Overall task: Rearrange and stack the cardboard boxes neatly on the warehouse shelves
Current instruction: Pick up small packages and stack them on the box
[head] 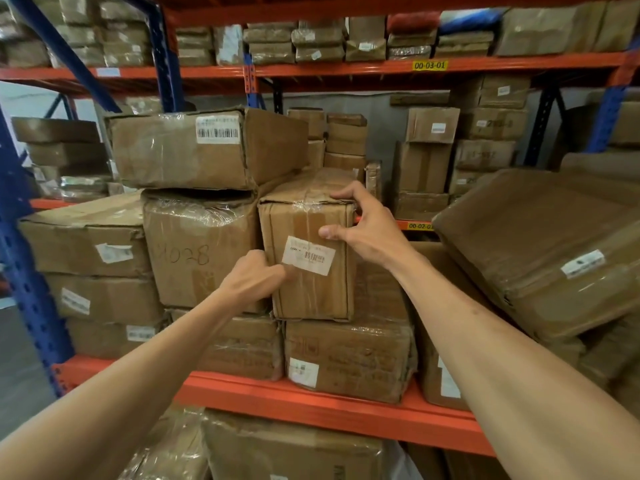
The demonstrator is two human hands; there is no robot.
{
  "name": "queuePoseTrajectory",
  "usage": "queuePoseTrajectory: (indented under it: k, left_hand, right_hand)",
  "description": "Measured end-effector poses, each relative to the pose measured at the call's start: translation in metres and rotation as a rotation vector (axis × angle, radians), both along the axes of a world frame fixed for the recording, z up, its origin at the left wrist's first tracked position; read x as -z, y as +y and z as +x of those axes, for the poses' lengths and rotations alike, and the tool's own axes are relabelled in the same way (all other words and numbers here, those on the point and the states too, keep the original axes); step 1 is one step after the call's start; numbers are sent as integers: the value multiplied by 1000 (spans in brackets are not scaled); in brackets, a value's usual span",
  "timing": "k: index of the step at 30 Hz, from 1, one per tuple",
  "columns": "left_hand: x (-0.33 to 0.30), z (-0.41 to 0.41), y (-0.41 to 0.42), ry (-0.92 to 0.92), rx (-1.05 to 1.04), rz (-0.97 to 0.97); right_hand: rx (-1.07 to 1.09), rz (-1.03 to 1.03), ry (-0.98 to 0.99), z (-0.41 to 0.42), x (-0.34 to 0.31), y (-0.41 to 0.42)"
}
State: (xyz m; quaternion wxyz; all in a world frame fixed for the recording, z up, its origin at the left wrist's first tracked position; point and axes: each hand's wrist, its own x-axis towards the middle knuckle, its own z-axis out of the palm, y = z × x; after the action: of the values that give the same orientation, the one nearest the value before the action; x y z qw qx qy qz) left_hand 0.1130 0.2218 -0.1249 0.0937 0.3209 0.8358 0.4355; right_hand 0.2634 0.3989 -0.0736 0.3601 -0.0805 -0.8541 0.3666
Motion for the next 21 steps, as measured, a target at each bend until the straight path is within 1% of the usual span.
queuePoseTrajectory:
  k: [3,7,16,21]
  left_hand:
    - [-9,-5,3,-66,45,11]
    - [-17,-3,19,-81,57,-46]
    - [-26,15,28,-43,32,-99]
    - [-29,27,21,-9,-13,-106]
  right_hand:
    - [11,-49,-7,2,0,0]
    - [51,-87,-18,13,5,3]
    - [96,-67,-76,31,12,19]
    - [92,-85,-68,29,10,20]
